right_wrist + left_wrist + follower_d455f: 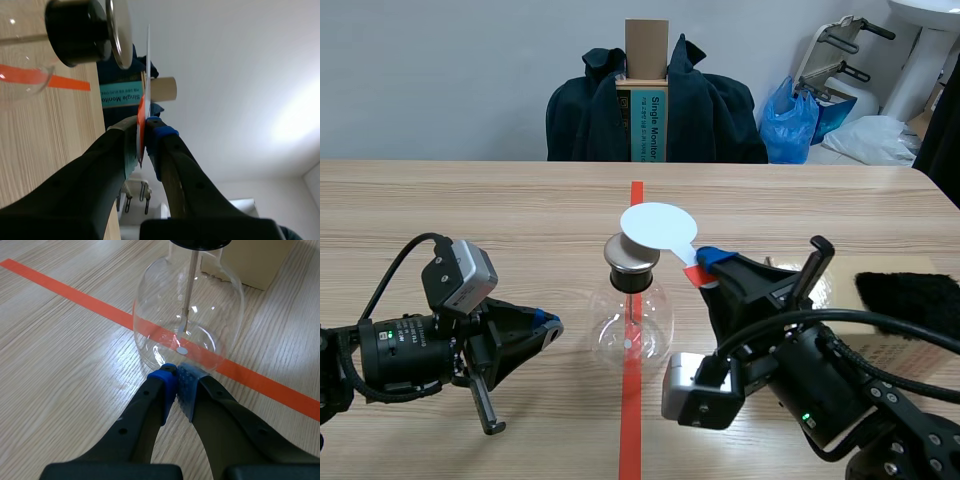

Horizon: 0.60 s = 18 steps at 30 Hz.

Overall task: Do the electroscope experiment.
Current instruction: 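Bring the plate to the electroscope and point at the metal foil, then move the plate toward and away from the electroscope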

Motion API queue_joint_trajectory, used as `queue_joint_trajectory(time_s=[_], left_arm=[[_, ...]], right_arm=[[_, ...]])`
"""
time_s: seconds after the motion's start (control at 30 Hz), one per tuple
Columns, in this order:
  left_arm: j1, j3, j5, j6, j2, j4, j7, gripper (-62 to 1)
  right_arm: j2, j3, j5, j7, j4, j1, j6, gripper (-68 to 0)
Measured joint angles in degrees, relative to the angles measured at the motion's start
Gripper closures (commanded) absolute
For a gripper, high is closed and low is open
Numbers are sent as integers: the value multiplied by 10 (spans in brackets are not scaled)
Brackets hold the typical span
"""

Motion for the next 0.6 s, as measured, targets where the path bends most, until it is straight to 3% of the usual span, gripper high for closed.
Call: queue_joint_trajectory(time_s=[0.6], left_arm=[[0,0,0,0,0,0,0,-15]], right_arm=[[0,0,-28,64,0,0,0,-8]])
